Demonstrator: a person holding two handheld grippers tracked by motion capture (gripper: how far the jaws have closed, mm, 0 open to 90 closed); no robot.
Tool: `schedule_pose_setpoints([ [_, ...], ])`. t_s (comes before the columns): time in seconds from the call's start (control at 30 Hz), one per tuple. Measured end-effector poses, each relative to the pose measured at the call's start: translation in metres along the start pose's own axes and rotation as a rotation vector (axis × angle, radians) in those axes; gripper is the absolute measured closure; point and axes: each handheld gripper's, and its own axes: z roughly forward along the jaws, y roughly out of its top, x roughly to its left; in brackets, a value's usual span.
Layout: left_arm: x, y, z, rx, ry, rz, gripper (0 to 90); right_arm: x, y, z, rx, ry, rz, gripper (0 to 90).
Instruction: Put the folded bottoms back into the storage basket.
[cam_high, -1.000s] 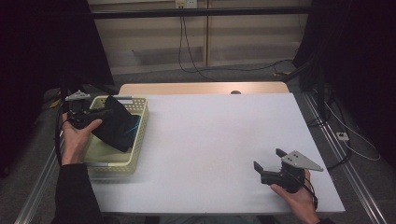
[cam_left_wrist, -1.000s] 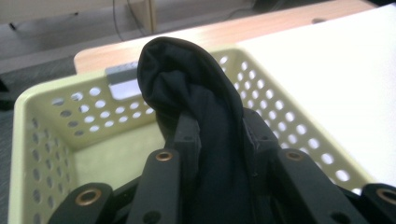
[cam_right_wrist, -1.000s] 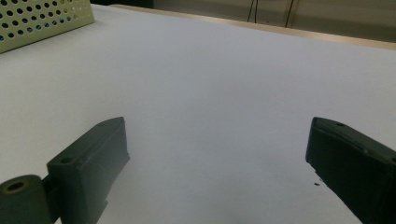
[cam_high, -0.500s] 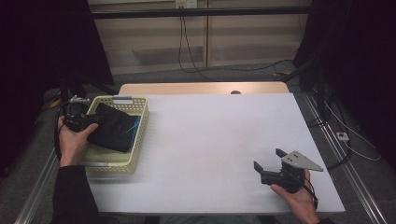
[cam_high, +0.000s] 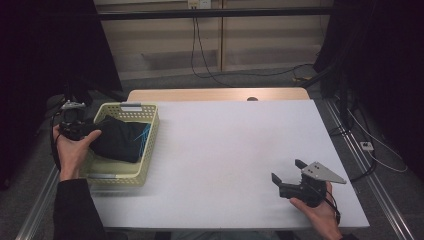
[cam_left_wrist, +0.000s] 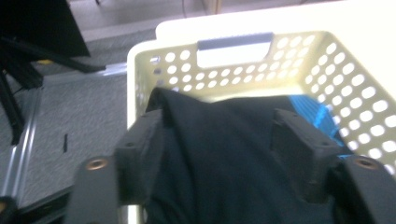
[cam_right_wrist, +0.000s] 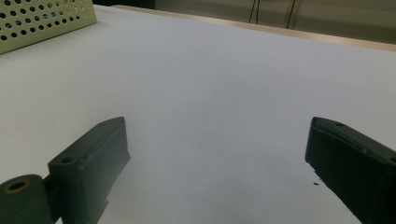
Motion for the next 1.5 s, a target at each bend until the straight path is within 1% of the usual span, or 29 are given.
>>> schedule_pose_setpoints([
  [0.07,-0.006,0.003,0.000,0.001,-0.008,0.019,28.8,0.000,0.000,0.000,0.000,0.001,0.000,5.8],
  [0.17,-0.017,0.006,0.006,0.027,-0.030,0.048,32.3,0.000,0.000,0.000,0.000,0.001,0.000,5.8],
  [0.2,-0.020,0.007,0.009,0.031,-0.039,0.058,37.1,0.000,0.000,0.000,0.000,0.001,0.001,5.8],
  [0.27,-0.026,0.007,0.015,0.062,-0.059,0.091,49.8,0.000,0.000,0.000,0.000,0.001,0.000,5.8],
  [0.3,-0.029,0.007,0.018,0.077,-0.053,0.108,56.2,0.000,0.000,0.000,0.001,0.002,0.001,5.8],
  [0.33,-0.033,0.006,0.024,0.106,-0.048,0.130,61.1,0.000,0.000,0.000,0.001,0.002,0.001,5.8],
  [0.37,-0.035,0.005,0.028,0.127,-0.046,0.141,66.4,0.000,0.000,0.000,0.001,0.001,0.000,5.7],
  [0.4,-0.036,0.005,0.031,0.144,-0.044,0.150,69.8,0.000,0.000,0.000,0.001,0.001,0.001,5.7],
  [0.43,-0.037,0.003,0.036,0.183,-0.037,0.160,72.7,0.000,0.000,0.000,0.000,0.001,0.001,5.6],
  [0.47,-0.037,0.001,0.039,0.202,-0.037,0.167,73.5,0.000,0.000,0.000,0.001,0.000,0.002,5.7],
  [0.5,-0.036,-0.001,0.042,0.213,-0.042,0.165,76.0,0.000,0.000,0.000,0.001,0.001,0.001,5.7],
  [0.53,-0.034,-0.003,0.045,0.229,-0.045,0.149,78.2,0.000,0.000,0.000,0.001,0.001,0.001,5.7],
  [0.57,-0.033,-0.004,0.046,0.243,-0.030,0.150,80.1,0.000,0.000,0.000,0.000,0.001,0.001,5.6],
  [0.63,-0.031,-0.008,0.049,0.266,0.020,0.133,83.3,0.000,0.000,0.000,0.000,0.002,0.001,5.6],
  [0.67,-0.029,-0.009,0.049,0.291,0.044,0.140,85.0,0.000,0.000,0.000,-0.001,0.003,0.000,5.7],
  [0.73,-0.026,-0.010,0.050,0.317,0.105,0.126,87.7,0.000,0.000,-0.001,-0.003,0.004,0.002,5.7],
  [0.77,-0.025,-0.011,0.050,0.317,0.094,0.123,87.7,0.000,0.000,0.000,-0.002,0.003,0.002,5.6],
  [0.8,-0.024,-0.012,0.051,0.326,0.083,0.131,87.7,0.000,0.000,0.000,-0.001,0.004,0.001,5.6],
  [0.87,-0.024,-0.014,0.053,0.344,0.114,0.125,88.5,0.000,0.000,-0.001,-0.002,0.002,0.002,5.6],
  [0.9,-0.024,-0.015,0.054,0.346,0.111,0.124,88.6,0.000,0.000,0.000,-0.001,0.003,0.001,5.6],
  [0.97,-0.024,-0.016,0.057,0.372,0.118,0.148,88.4,0.000,0.000,0.000,-0.001,0.003,0.001,5.6],
  [1.0,-0.026,-0.016,0.058,0.365,0.130,0.143,88.3,0.000,0.000,-0.001,-0.002,0.003,0.001,5.6],
  [1.07,-0.026,-0.015,0.057,0.357,0.126,0.154,88.3,0.000,0.000,0.000,-0.001,0.004,0.001,5.6],
  [1.13,-0.026,-0.016,0.058,0.370,0.126,0.153,88.3,0.001,0.000,0.000,-0.001,0.005,-0.001,5.6],
  [1.2,-0.025,-0.018,0.061,0.386,0.116,0.148,88.3,0.001,0.000,-0.001,-0.003,0.006,-0.001,5.6],
  [1.3,-0.023,-0.022,0.066,0.417,0.110,0.119,88.1,0.001,0.000,-0.001,-0.003,0.007,0.000,5.6],
  [1.33,-0.022,-0.022,0.066,0.415,0.107,0.114,87.9,0.001,0.000,-0.001,-0.003,0.007,-0.001,5.6],
  [1.4,-0.020,-0.023,0.066,0.408,0.102,0.082,88.0,0.001,0.000,-0.001,-0.002,0.007,-0.001,5.6],
  [1.5,-0.019,-0.026,0.070,0.433,0.095,0.077,88.0,0.001,0.000,-0.001,0.002,0.011,0.000,5.6],
])
